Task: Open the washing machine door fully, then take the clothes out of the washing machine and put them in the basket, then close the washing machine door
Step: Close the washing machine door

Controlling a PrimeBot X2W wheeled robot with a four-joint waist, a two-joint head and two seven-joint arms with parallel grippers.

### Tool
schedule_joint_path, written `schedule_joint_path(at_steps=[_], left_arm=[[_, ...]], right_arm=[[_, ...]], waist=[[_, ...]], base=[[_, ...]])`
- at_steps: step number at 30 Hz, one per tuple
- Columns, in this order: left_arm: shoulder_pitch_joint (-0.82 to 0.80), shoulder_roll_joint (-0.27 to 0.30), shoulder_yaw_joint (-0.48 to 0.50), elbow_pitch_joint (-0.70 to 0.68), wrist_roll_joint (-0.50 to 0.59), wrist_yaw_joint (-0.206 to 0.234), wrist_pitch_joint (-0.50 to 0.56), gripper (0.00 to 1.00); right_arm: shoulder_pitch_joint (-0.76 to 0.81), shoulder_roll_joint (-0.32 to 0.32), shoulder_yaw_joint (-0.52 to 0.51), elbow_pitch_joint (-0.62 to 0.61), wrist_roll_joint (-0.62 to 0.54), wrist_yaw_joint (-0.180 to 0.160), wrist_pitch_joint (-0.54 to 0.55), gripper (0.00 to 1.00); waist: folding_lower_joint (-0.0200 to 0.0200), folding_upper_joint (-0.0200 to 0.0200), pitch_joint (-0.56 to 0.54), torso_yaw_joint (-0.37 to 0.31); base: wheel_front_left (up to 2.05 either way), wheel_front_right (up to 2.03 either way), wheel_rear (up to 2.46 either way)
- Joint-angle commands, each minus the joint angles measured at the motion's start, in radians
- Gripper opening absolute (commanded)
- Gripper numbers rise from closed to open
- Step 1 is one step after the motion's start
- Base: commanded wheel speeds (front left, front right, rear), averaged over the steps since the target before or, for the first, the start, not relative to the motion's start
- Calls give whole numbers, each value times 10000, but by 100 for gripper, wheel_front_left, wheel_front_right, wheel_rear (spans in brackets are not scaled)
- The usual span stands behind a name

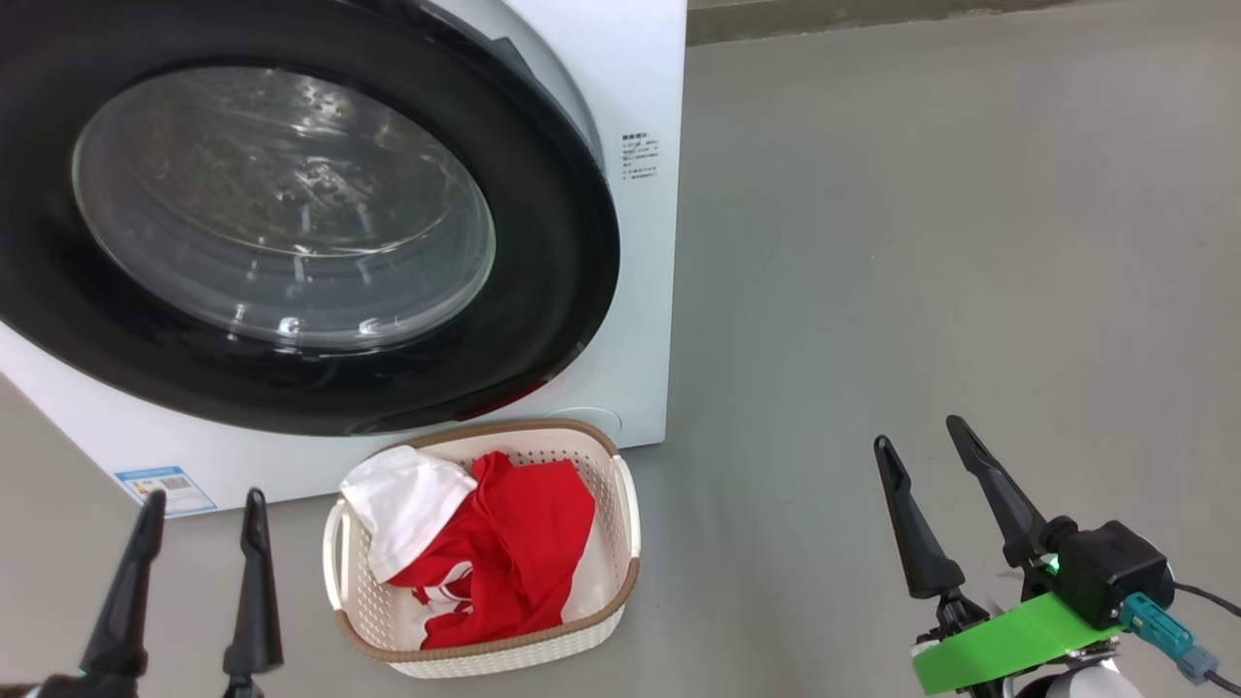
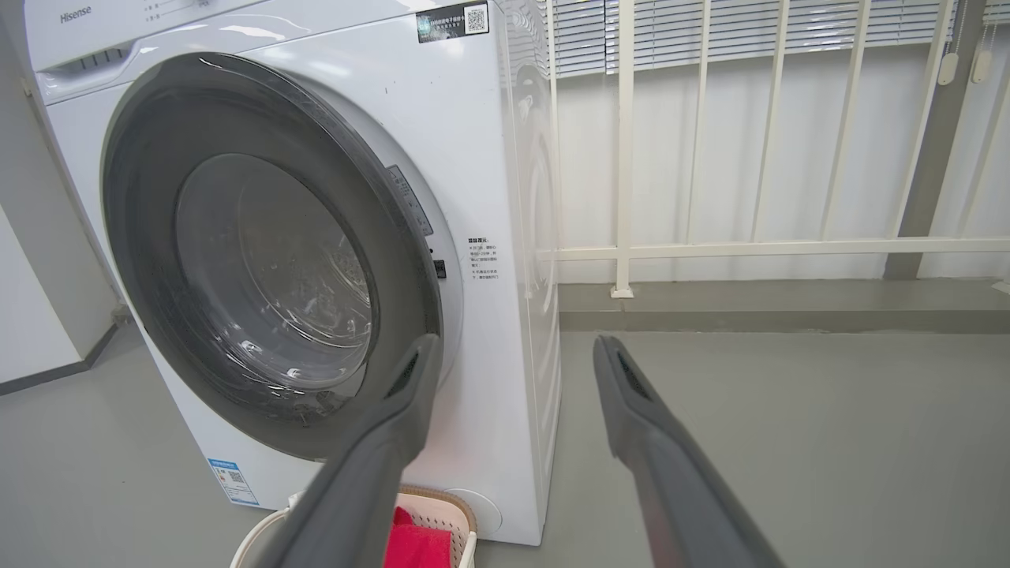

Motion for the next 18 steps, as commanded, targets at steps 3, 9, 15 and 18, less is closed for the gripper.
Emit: schedule_joint_path(at_steps=[3, 9, 15, 18], left_arm=[[-34, -29, 330, -173, 127, -20, -75, 100], [65, -136, 271, -24, 200, -41, -76, 100], [110, -187, 243, 151, 244, -104, -76, 100], [110, -209, 209, 179, 254, -119, -76, 100]], right_arm=[[-24, -58, 161, -341, -76, 63, -63, 100], [13, -49, 184, -371, -121, 63, -63, 100], [12, -58, 217, -361, -161, 63, -63, 100], [37, -106, 224, -317, -180, 63, -63, 100]], waist=[[0, 0, -29, 36], [0, 0, -47, 66], [0, 0, -57, 84], [0, 0, -65, 130]], base=[[0, 0, 0], [0, 0, 0], [0, 0, 0], [0, 0, 0]])
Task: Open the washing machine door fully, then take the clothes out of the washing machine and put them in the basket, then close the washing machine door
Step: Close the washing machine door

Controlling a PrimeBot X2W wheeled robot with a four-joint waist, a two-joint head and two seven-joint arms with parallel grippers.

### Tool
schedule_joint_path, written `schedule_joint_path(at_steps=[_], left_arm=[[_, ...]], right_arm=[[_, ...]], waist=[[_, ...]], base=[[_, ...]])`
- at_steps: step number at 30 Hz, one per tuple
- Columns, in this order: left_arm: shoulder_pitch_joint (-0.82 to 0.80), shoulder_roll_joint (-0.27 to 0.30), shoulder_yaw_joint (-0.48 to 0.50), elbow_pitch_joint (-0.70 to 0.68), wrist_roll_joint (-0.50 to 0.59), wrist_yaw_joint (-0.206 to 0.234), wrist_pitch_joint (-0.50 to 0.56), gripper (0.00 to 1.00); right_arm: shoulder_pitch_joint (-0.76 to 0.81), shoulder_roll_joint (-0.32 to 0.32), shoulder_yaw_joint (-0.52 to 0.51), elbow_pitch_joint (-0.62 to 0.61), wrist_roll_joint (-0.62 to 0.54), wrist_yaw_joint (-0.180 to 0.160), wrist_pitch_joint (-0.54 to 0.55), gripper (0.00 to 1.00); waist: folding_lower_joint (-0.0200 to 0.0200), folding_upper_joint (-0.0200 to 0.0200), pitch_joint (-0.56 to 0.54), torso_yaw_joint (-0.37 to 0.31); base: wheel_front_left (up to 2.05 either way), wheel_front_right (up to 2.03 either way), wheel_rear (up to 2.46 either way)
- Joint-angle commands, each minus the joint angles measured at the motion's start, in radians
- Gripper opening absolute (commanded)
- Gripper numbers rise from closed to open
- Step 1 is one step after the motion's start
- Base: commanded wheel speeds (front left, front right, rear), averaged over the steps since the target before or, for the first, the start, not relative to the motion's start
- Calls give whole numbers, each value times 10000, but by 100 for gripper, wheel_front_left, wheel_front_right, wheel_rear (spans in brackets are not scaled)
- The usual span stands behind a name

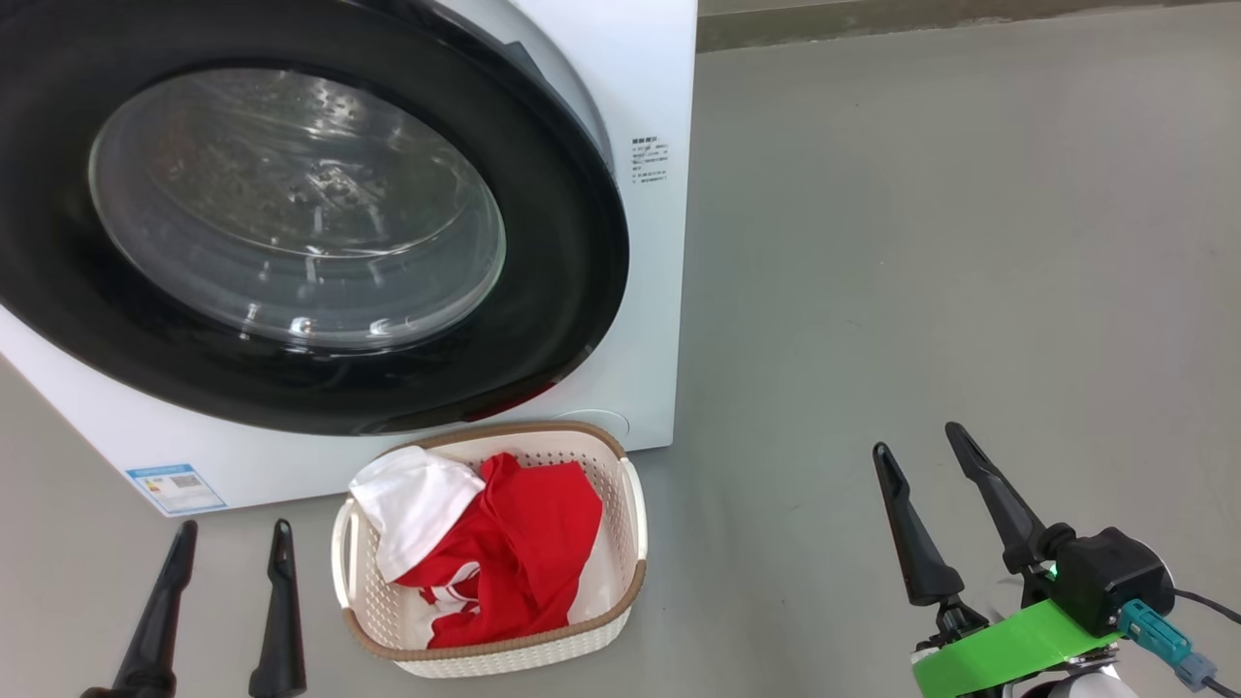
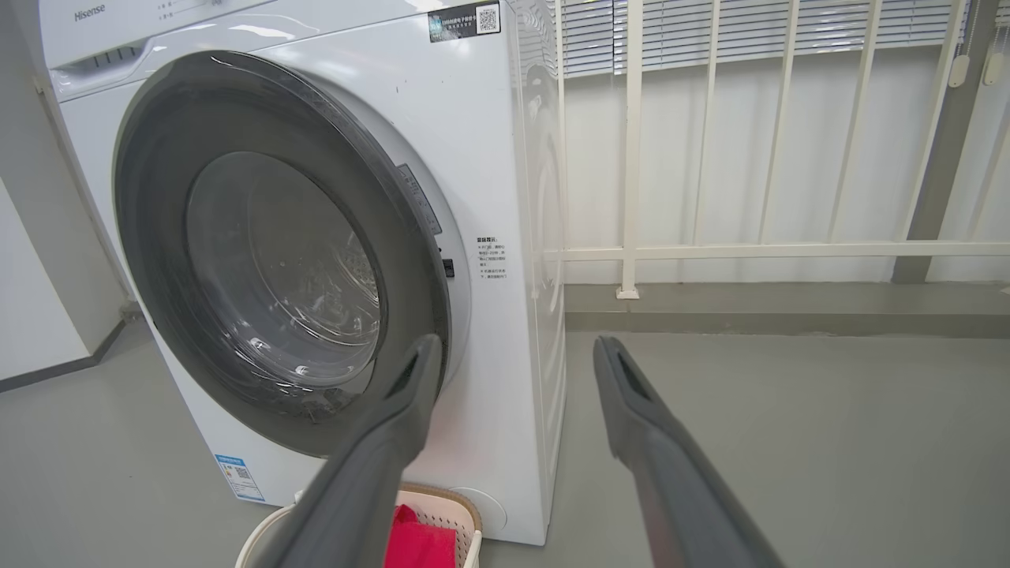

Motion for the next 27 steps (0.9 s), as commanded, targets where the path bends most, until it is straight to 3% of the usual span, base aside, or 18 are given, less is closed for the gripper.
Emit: schedule_joint_path(at_steps=[1, 4, 5, 6, 8, 16, 22, 27], left_arm=[[-174, 54, 279, -222, 83, -44, -76, 100], [-168, 36, 220, -181, 79, -60, -76, 100], [-178, 32, 213, -196, 87, -55, -76, 100], [-187, 27, 206, -223, 92, -51, -76, 100], [-213, 19, 170, -285, 78, -56, -76, 100], [-431, -7, -46, -525, -43, -62, -76, 100], [-709, -14, -238, -603, -93, -87, -76, 100], [-1163, -17, -284, -838, -905, -48, -76, 100]], right_arm=[[-83, -126, 220, -203, -149, 63, -63, 100], [-159, -144, 259, -108, -160, 63, -63, 100], [-190, -170, 330, -35, -153, 63, -63, 81], [-248, -201, 376, 45, -178, 63, -63, 39], [-400, -210, 420, 197, -179, 63, -63, 0], [-1966, -242, 1074, 901, -7, 63, -63, 0], [-3680, -335, 1943, 2171, 497, 63, -63, 0], [-5228, -446, 2501, 3082, 1039, 63, -63, 0]], waist=[[0, 0, -6, 30], [0, 0, -3, 88], [0, 0, 3, 117], [0, 0, 12, 147], [0, 0, 44, 232], [0, 0, 577, 612], [0, 0, 981, 1030], [0, 0, 1598, 1471]], base=[[0, 0, 0], [0, 0, 0], [0, 0, 0], [0, 0, 0], [0, 0, 0], [0, 0, 0], [0, 0, 0], [0, 0, 0]])
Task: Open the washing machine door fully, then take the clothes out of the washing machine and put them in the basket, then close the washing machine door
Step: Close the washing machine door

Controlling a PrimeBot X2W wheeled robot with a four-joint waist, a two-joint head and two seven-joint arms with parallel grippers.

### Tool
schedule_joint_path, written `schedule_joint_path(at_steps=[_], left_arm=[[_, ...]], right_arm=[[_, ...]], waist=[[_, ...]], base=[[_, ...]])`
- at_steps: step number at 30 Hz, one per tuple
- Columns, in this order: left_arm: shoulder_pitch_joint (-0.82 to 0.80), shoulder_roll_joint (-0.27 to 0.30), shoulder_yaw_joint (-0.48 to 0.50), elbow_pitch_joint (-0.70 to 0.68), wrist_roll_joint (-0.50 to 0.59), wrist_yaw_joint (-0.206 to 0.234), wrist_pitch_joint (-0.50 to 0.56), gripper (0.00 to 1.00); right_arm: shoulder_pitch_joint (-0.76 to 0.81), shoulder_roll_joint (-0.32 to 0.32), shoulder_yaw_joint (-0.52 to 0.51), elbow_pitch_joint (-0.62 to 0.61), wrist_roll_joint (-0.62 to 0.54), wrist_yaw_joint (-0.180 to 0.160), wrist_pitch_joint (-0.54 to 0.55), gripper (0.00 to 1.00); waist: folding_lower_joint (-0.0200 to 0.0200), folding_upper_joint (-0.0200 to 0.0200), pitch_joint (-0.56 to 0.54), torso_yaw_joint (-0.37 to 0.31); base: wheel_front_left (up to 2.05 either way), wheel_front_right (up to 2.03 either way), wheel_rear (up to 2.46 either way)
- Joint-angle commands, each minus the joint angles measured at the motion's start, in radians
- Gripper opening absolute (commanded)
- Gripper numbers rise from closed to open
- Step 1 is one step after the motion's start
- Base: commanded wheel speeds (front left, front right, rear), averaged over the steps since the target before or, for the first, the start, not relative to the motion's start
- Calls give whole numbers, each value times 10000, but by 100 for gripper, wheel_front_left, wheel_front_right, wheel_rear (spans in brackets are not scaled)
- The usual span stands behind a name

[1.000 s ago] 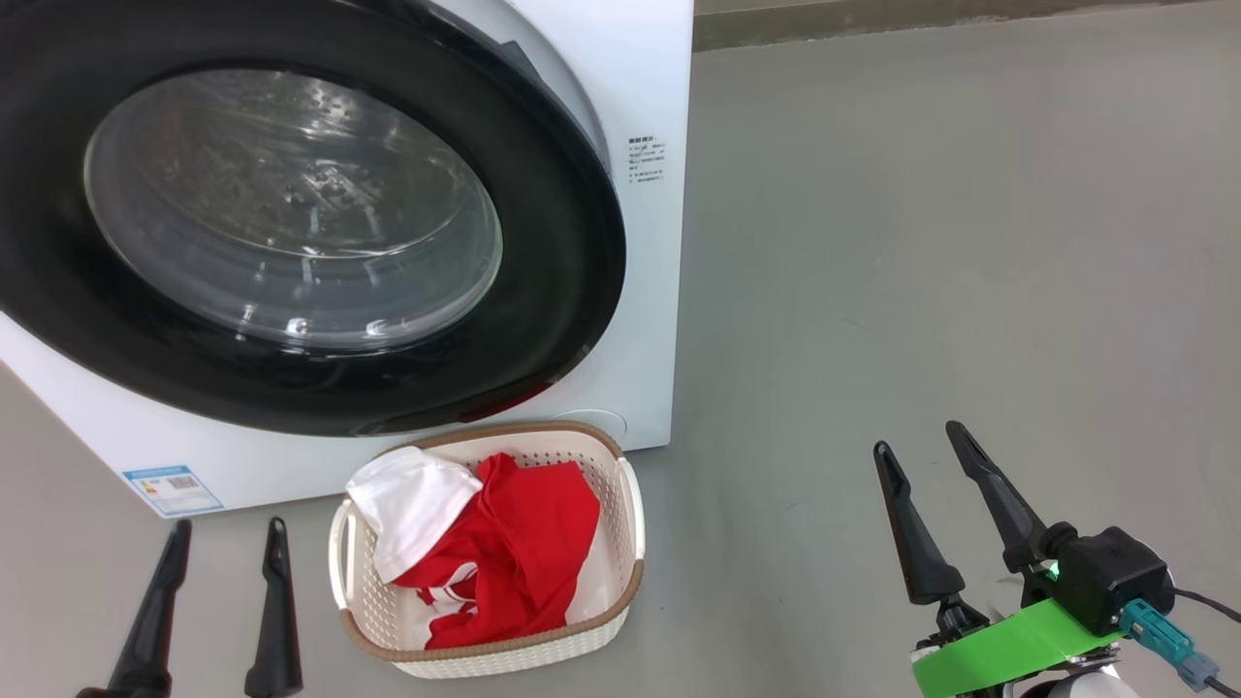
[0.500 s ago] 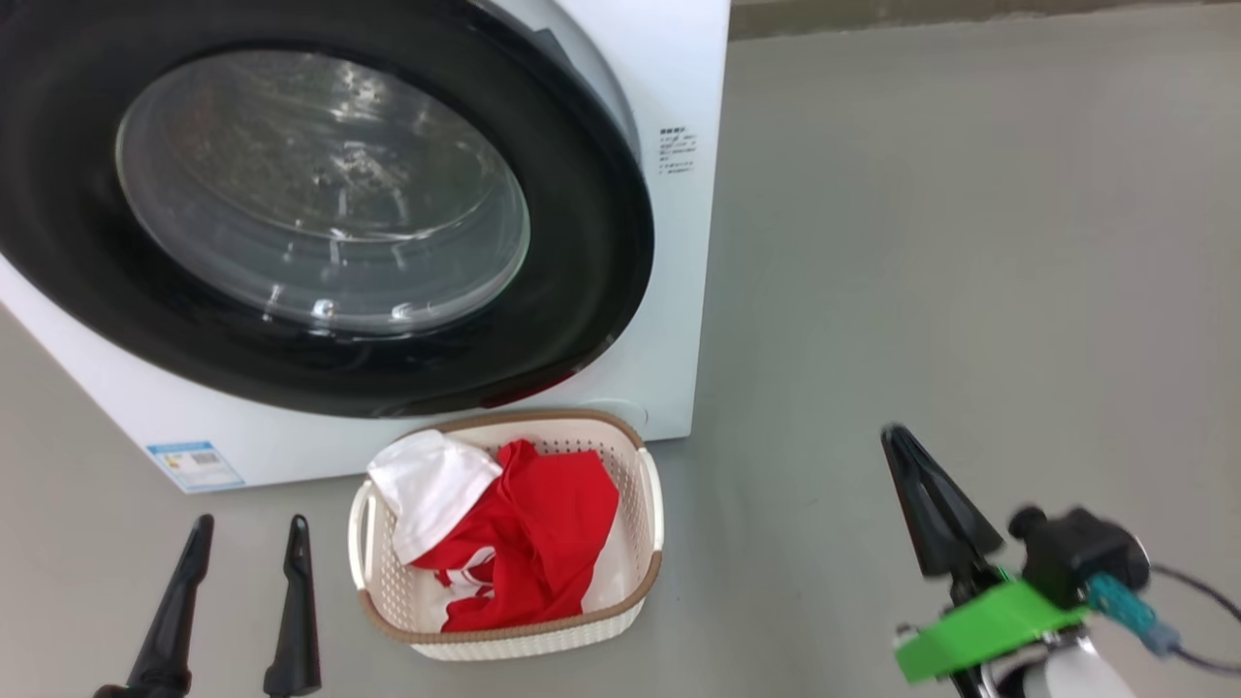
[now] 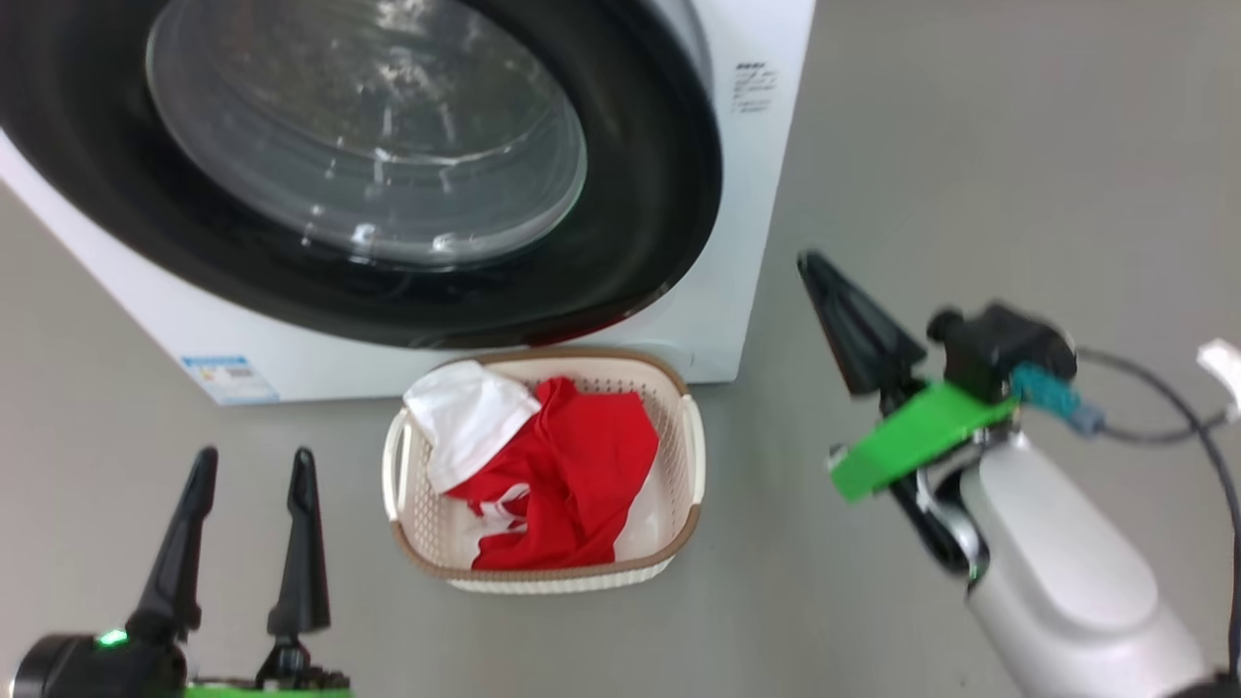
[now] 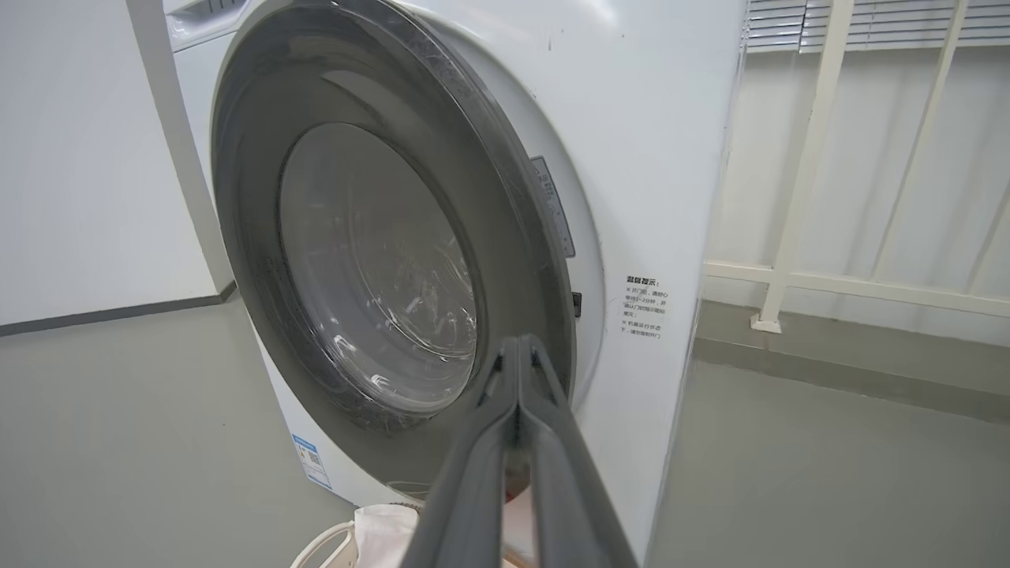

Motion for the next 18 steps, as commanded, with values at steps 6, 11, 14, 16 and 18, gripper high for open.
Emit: schedule_joint_path(at_steps=[6, 11, 14, 16, 18], left_arm=[[-869, 37, 102, -384, -274, -74, -76, 100], [-1158, 37, -40, -448, -432, -27, -76, 100], [-1358, 36, -124, -459, -540, 26, -76, 100], [-1509, 36, -167, -465, -589, 18, -76, 100], [-1628, 36, -202, -459, -630, 11, -76, 100]], right_arm=[[-2240, -184, 795, 651, 321, 63, -63, 0], [-3277, -441, 1467, 1202, 569, 63, -63, 0], [-3936, -711, 1873, 1502, 595, 63, -63, 0], [-4308, -864, 2017, 1643, 600, 63, -63, 0], [-4605, -1007, 2104, 1767, 611, 63, -63, 0]], waist=[[0, 0, 1298, 921], [0, 0, 1818, 1281], [0, 0, 2147, 1544], [0, 0, 2344, 1706], [0, 0, 2508, 1856]], base=[[0, 0, 0], [0, 0, 0], [0, 0, 0], [0, 0, 0], [0, 0, 0]])
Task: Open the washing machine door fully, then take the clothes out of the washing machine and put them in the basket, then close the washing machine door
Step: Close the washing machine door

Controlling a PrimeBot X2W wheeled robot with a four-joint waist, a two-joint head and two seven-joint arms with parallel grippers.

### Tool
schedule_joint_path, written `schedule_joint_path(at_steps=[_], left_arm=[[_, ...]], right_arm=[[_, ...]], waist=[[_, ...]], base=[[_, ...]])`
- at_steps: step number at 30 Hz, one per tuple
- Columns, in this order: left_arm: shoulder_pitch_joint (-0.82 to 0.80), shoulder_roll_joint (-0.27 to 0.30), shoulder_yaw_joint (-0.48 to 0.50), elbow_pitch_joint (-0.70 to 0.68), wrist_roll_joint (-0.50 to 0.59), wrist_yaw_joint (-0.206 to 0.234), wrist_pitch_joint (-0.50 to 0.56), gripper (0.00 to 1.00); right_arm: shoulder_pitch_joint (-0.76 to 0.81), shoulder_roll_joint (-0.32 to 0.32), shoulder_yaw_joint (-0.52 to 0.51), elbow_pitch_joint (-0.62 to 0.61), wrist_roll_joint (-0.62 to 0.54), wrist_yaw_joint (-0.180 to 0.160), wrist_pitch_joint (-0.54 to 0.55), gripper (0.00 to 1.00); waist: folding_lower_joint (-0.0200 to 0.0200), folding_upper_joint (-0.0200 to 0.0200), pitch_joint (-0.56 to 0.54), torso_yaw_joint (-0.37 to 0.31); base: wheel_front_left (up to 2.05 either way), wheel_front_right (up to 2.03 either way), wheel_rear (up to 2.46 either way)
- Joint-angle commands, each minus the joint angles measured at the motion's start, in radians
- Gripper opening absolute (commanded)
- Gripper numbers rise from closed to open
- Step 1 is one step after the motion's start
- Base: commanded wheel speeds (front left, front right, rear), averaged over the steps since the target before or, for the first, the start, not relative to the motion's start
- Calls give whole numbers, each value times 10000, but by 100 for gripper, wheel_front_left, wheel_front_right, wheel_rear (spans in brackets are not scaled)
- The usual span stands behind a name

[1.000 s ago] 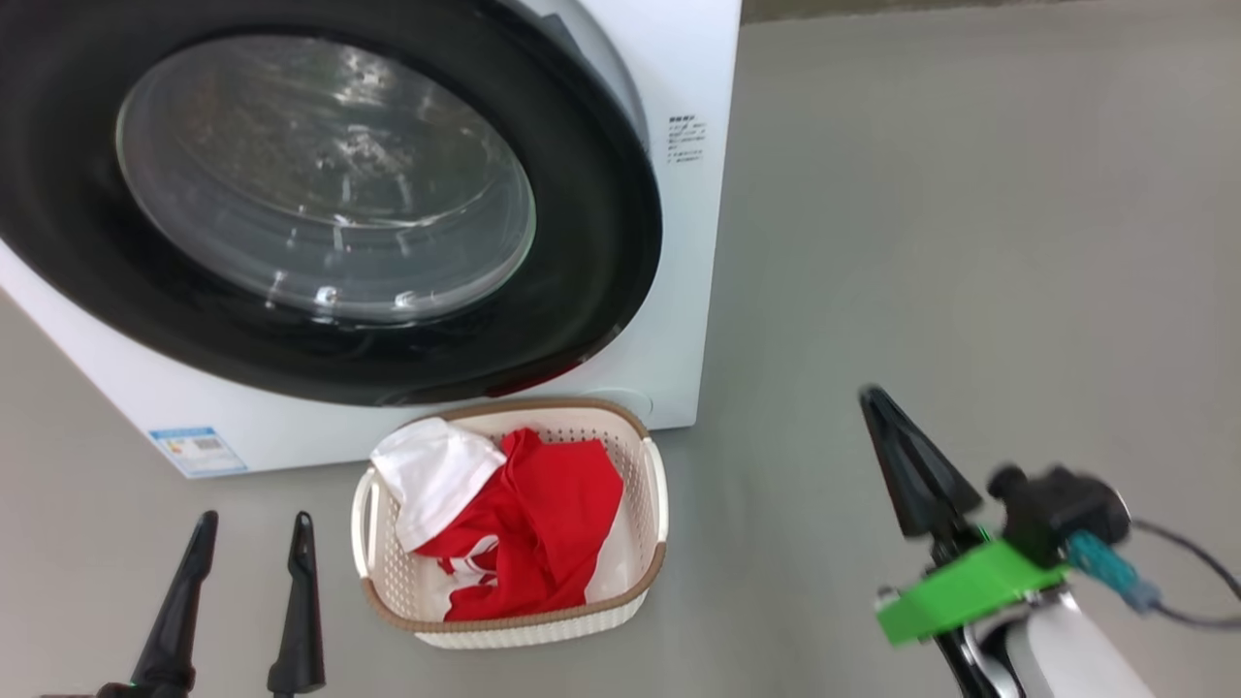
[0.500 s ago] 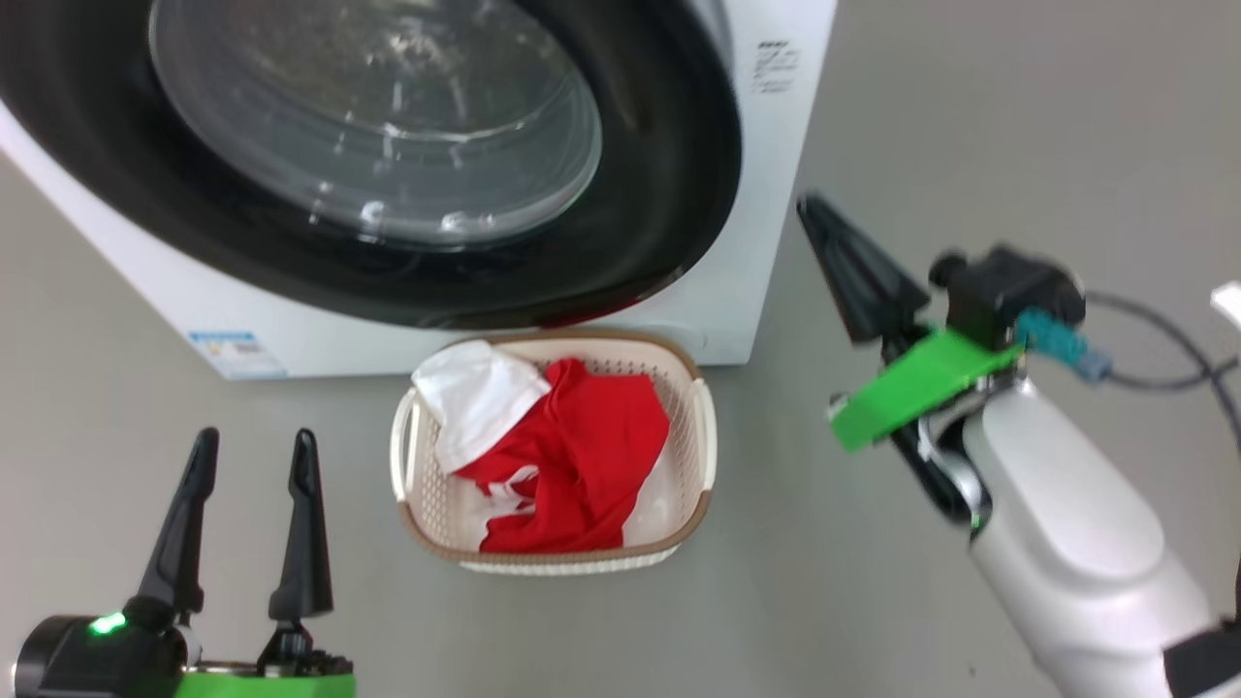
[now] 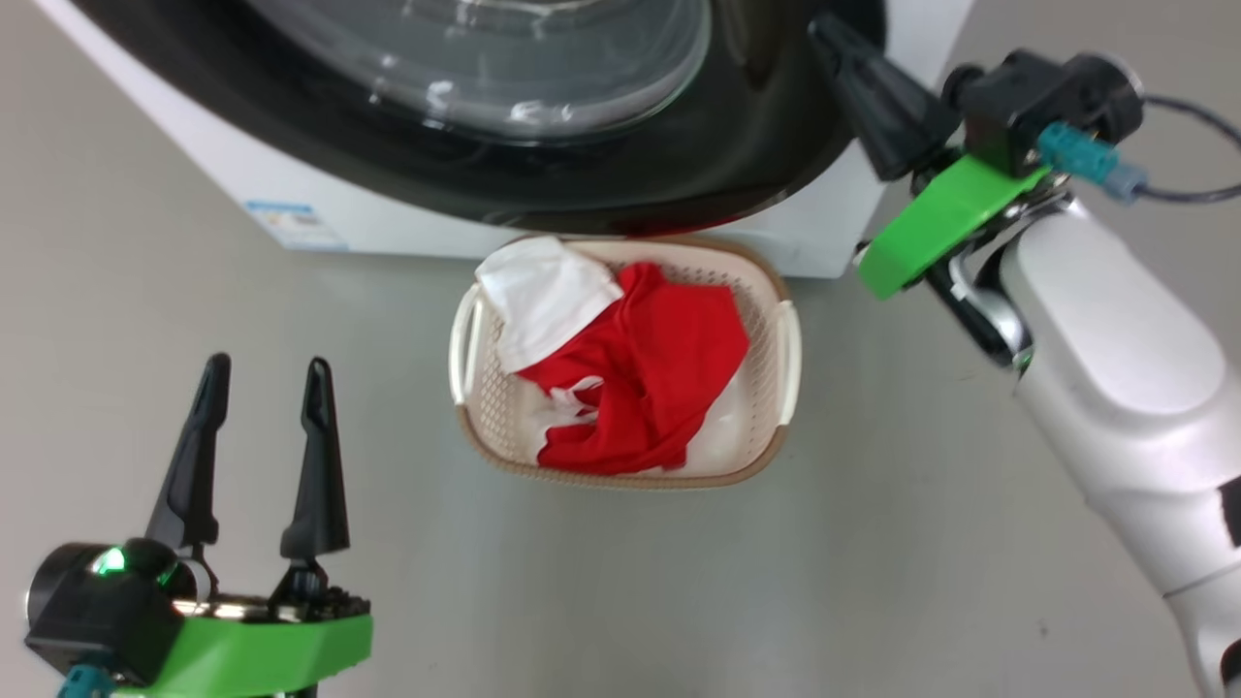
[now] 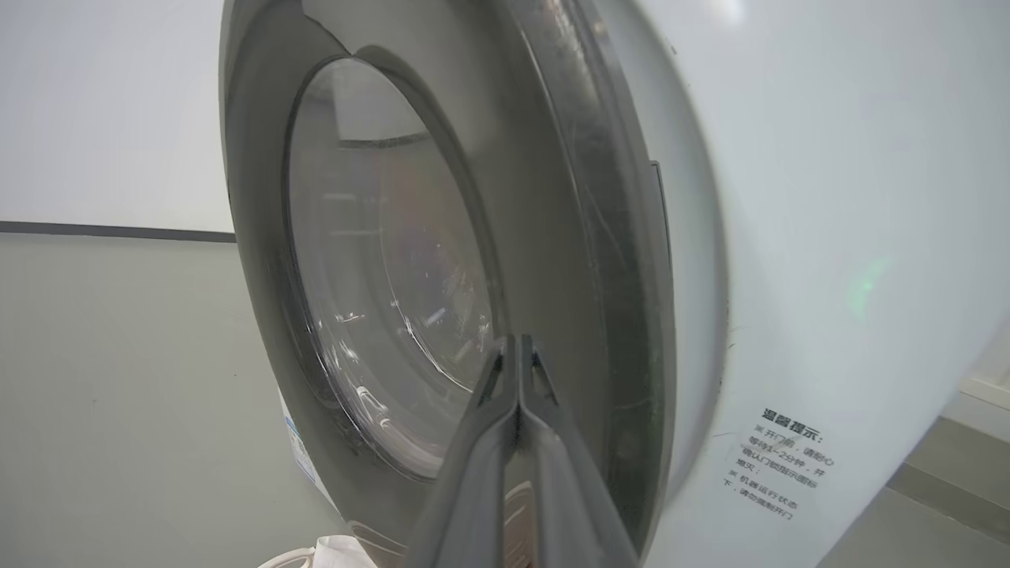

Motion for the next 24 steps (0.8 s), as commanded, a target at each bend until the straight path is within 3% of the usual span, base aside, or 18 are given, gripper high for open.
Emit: schedule_joint_path(at_steps=[1, 9, 16, 24], left_arm=[[-260, 111, 272, -286, -119, 7, -76, 100], [-657, 111, 210, -297, -1146, 53, -76, 100], [-1094, 111, 29, -318, -1165, -102, -76, 100], [-1370, 110, -21, -144, -1075, -324, -76, 100]], right_arm=[[-178, 40, 87, -117, 97, 62, -63, 0], [-1183, -250, -6, 295, 50, 62, -63, 0], [-2068, -392, -371, 707, -112, 62, -63, 0], [-2740, -112, -1086, 1101, -544, 62, -63, 0]], waist=[[0, 0, 566, 571], [0, 0, 1124, 984], [0, 0, 1600, 1243], [0, 0, 1814, 1246]], base=[[0, 0, 0], [0, 0, 0], [0, 0, 0], [0, 0, 0]])
